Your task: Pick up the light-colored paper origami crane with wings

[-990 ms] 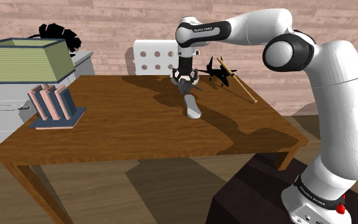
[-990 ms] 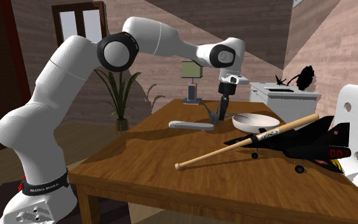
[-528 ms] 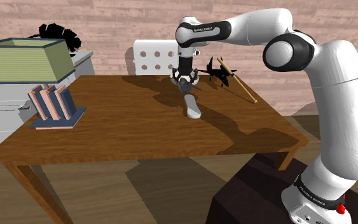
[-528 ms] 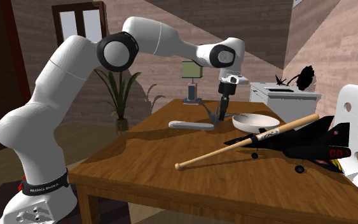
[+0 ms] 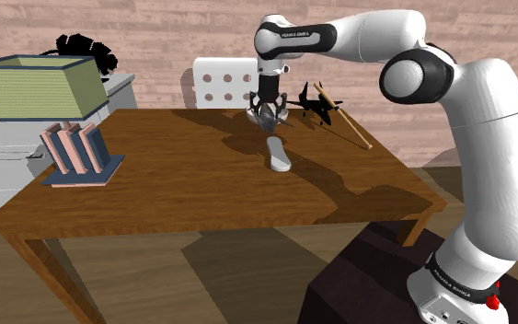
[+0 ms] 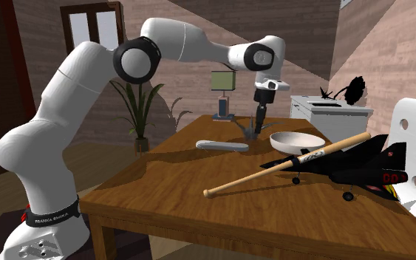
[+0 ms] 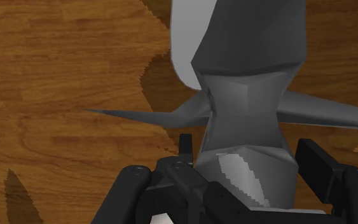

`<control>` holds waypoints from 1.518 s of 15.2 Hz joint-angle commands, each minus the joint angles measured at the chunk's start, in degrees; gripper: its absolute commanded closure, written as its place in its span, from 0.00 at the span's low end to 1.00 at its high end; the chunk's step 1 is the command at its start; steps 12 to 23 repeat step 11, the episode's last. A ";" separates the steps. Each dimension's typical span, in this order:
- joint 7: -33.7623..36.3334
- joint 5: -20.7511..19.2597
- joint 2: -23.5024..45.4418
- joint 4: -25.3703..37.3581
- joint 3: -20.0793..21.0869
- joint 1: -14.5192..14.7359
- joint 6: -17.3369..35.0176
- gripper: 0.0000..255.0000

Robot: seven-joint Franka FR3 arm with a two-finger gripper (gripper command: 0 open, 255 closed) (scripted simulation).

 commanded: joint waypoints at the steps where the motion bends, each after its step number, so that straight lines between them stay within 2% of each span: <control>1: 0.11 -0.02 0.25 1.92 0.01 0.08 -1.68 1.00; 9: 0.50 -0.21 2.95 12.69 0.01 0.53 -9.74 1.00; 23: 0.51 -0.22 3.02 12.94 0.01 0.55 -9.91 1.00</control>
